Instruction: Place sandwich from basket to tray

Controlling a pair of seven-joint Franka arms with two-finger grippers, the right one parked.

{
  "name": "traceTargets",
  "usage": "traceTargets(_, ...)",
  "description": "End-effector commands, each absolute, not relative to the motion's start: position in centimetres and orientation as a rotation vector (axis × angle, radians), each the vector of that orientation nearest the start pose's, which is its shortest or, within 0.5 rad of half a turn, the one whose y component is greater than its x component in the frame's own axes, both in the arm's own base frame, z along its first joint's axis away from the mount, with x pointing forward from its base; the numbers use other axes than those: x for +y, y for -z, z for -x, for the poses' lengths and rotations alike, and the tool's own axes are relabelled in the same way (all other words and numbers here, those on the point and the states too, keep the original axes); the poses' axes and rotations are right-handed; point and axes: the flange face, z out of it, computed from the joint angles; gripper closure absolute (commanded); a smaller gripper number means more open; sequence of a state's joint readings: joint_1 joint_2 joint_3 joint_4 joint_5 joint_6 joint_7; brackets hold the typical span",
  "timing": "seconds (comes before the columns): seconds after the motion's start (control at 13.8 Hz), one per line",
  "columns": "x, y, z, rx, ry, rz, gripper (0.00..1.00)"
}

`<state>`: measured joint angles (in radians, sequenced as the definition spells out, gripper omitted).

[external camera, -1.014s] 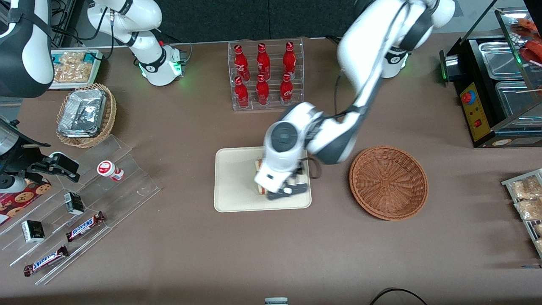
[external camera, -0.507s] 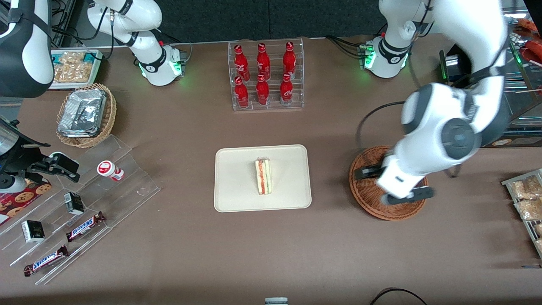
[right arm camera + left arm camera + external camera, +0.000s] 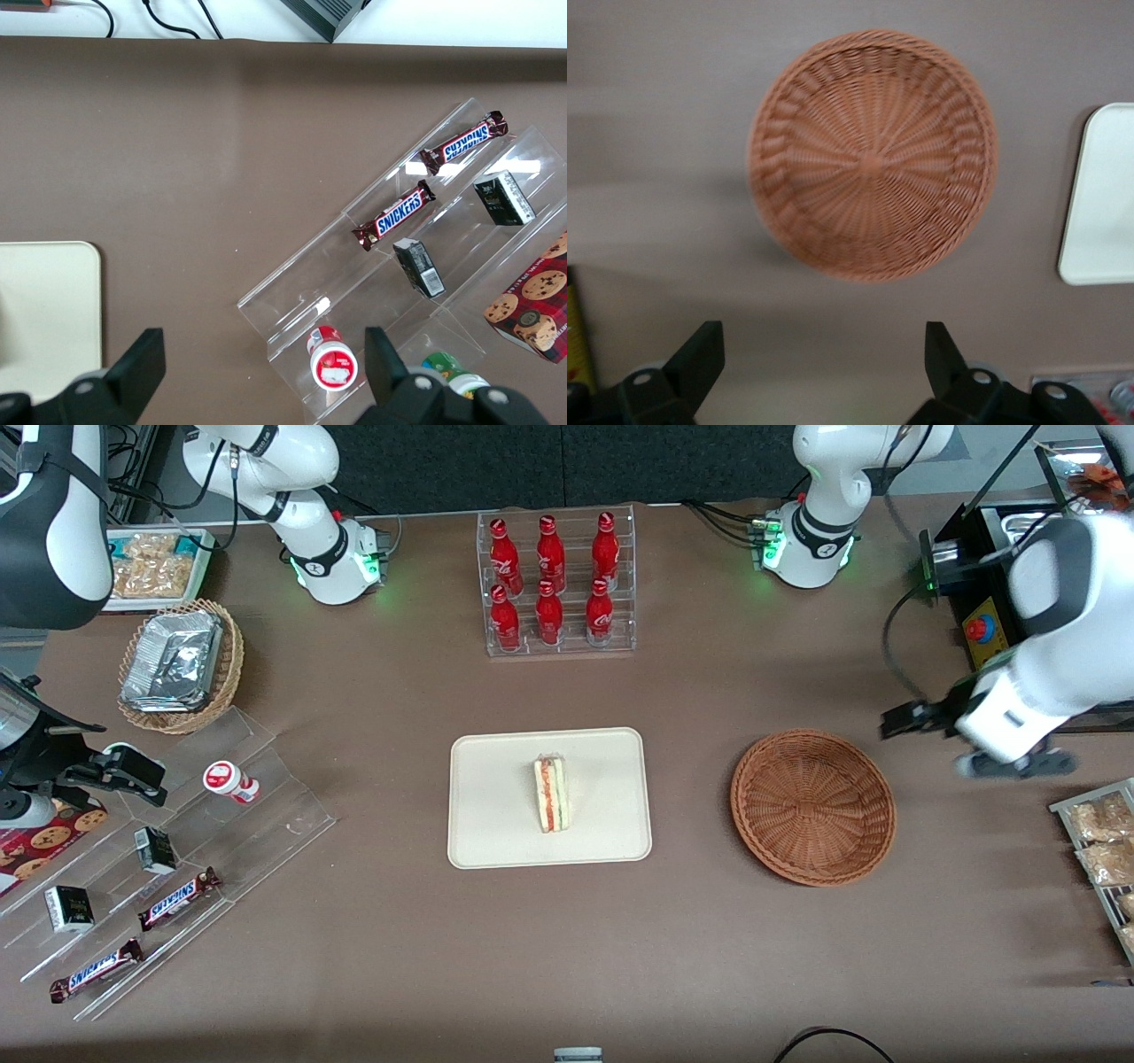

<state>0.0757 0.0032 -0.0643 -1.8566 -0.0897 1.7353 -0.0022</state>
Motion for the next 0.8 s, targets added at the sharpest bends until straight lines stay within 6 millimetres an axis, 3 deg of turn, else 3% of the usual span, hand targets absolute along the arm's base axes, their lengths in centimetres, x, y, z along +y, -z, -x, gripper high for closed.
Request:
traceTargets(0.0, 1.8, -55.4, -51.5, -0.051, -0.149, 3.204, 0.00)
traceTargets(0.36, 1.6, -64.9, -51.1, -0.130, -0.045, 3.179, 0.00)
traceTargets(0.51, 1.2, -66.2, -51.4, -0.145, -0.038, 3.174, 0.00)
traceTargets(0.72, 1.3, -66.2, -51.6, -0.142, -0.050, 3.174, 0.00)
